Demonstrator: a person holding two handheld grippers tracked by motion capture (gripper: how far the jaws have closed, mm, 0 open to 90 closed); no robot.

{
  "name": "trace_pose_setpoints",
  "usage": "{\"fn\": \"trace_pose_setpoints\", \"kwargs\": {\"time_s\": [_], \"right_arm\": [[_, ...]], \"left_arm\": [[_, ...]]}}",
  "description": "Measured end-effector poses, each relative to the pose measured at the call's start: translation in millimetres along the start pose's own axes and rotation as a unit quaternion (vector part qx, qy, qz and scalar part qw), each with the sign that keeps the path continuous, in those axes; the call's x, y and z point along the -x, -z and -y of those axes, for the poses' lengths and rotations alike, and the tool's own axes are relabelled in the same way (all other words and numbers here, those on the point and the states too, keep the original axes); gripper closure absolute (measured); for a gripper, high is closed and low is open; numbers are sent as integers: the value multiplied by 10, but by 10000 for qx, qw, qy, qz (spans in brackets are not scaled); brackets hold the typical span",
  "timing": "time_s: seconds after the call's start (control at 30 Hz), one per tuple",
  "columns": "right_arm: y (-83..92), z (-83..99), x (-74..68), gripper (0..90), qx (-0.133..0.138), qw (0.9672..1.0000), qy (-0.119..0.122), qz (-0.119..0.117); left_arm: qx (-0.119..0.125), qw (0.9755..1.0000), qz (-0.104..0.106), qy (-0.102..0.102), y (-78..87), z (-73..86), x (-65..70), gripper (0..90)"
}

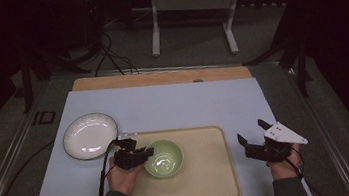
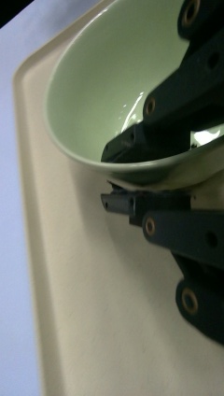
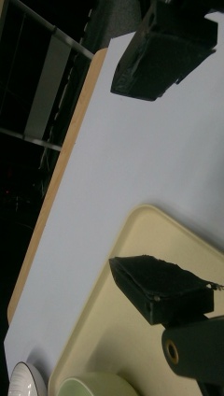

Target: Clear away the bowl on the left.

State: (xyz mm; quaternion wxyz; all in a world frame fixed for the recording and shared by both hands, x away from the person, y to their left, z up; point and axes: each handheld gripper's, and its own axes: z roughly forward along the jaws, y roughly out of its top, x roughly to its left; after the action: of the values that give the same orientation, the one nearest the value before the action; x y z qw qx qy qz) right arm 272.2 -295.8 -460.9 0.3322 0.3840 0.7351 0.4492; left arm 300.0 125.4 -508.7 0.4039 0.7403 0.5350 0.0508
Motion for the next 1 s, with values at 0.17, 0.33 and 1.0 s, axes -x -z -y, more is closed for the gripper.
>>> {"fn": "trace_pose_setpoints", "kwargs": {"time_s": [0.17, 0.33, 1.0], "right_arm": [[1, -1, 0, 138, 3, 10000, -5, 0], [1, 0, 1, 138, 3, 10000, -5, 3], [-2, 0, -1, 138, 8, 10000, -3, 3]], "left_arm": [[123, 9998, 136, 51, 57, -23, -45, 640], [283, 9995, 123, 40, 145, -59, -72, 575], [1179, 9928, -182, 55, 662, -203, -264, 493]]}}
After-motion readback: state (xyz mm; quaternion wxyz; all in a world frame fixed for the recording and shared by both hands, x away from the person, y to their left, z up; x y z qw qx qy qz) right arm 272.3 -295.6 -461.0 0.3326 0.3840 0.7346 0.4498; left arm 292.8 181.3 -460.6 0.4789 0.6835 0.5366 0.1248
